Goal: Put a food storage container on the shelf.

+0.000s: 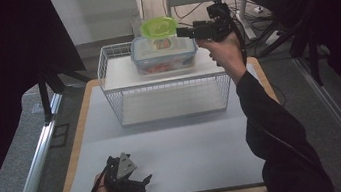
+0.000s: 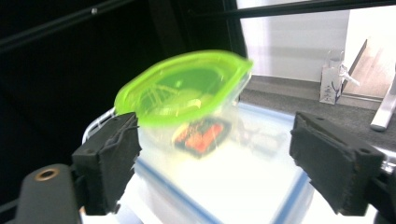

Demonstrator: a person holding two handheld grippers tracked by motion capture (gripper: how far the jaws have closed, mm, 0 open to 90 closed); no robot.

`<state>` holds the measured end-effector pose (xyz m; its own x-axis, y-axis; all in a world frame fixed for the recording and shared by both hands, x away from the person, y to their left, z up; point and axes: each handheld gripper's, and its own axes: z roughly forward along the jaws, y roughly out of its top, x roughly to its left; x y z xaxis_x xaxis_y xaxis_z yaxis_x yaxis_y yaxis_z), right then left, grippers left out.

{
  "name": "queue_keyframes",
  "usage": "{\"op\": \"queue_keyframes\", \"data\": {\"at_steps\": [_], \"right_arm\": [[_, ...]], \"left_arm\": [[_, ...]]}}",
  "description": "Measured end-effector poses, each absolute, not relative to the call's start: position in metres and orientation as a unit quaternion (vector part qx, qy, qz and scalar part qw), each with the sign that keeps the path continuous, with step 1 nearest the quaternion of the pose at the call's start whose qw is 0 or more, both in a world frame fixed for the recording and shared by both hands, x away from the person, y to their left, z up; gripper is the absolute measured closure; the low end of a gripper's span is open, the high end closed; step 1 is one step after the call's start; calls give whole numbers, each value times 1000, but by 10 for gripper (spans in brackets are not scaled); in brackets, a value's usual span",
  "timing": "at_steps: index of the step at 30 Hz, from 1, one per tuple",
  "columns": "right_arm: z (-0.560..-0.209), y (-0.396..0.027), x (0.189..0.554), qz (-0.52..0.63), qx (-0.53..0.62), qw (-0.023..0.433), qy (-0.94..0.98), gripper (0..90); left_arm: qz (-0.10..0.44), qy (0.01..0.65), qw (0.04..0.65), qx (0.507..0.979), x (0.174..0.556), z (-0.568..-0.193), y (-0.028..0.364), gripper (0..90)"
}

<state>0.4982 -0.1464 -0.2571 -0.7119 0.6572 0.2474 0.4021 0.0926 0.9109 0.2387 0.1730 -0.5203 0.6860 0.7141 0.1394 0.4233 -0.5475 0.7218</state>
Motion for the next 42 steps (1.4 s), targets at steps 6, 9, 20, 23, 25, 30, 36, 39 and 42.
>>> {"op": "queue_keyframes", "data": {"at_steps": [6,9,20,23,25,30,36,39,42], "right_arm": [[-269,-155,478,553,334,124,753,101],[-273,-158,471,548,332,127,757,92],[-293,-172,435,547,302,136,769,58],[-298,-172,429,543,296,141,773,54],[-303,-172,422,538,291,141,778,49],[-313,-170,409,539,279,138,783,42],[-330,-168,395,535,268,130,791,41],[-340,-168,390,535,268,126,792,41],[-357,-168,381,532,268,124,794,40]], "left_arm": [[217,333,339,853,239,-520,173,26],[218,332,339,853,239,-520,173,26],[225,328,338,853,238,-520,172,22],[225,328,338,853,238,-520,172,20],[227,327,338,853,238,-520,172,19],[228,328,336,853,238,-521,172,15],[222,330,353,847,238,-520,172,8],[220,330,358,845,238,-519,173,4],[216,326,360,847,238,-518,174,2]]}}
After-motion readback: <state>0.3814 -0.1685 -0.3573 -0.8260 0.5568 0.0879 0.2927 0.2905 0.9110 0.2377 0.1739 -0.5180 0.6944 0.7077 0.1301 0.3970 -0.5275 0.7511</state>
